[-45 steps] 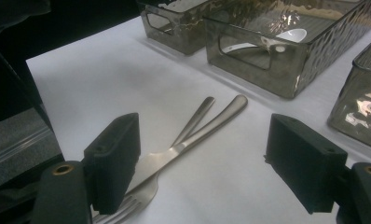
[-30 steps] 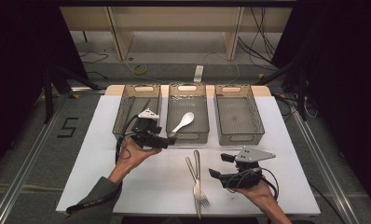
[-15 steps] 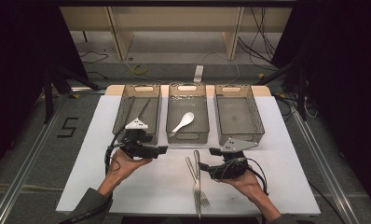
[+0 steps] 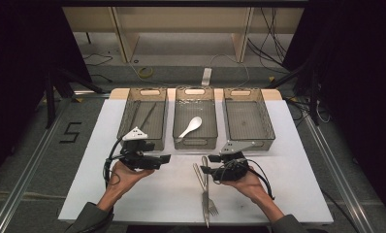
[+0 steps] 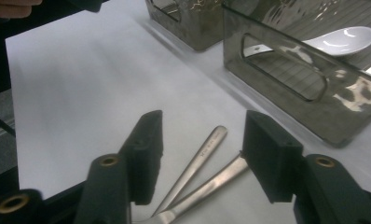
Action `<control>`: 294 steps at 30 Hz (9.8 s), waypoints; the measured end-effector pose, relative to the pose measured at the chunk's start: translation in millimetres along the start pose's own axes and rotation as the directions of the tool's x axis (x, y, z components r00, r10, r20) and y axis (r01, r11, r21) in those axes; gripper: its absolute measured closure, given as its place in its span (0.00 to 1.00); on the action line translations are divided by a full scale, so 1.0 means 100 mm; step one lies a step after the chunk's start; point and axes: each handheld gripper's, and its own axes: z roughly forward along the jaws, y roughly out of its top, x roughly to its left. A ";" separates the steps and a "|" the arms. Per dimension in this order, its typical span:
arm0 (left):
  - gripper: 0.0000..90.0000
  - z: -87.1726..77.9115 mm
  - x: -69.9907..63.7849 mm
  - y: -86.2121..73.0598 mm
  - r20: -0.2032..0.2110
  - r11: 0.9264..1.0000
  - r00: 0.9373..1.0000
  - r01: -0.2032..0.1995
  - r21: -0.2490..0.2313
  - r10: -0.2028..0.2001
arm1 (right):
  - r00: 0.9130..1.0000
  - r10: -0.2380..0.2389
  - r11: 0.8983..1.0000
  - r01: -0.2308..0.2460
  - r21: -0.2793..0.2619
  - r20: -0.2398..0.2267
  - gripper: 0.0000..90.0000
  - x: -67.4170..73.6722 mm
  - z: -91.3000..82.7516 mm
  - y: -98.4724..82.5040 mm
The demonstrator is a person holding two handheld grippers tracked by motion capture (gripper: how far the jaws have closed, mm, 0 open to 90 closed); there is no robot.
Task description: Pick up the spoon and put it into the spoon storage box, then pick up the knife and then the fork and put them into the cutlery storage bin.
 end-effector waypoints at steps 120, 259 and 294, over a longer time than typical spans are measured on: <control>0.19 -0.14 -0.06 -0.19 -0.029 0.998 0.999 -0.041 -0.056 0.040 | 0.988 -0.155 0.926 0.155 0.345 -0.029 1.00 -0.04 0.60 -0.01; 0.19 -0.11 -0.11 -0.17 0.021 0.996 0.998 -0.062 -0.056 0.064 | 0.982 -0.189 0.776 0.160 0.610 -0.017 0.88 0.09 -0.21 -0.40; 0.19 -0.16 -0.07 -0.17 0.013 0.994 0.999 -0.049 -0.100 0.051 | 0.999 -0.023 0.921 0.008 0.388 0.034 0.91 -0.21 -0.64 -0.10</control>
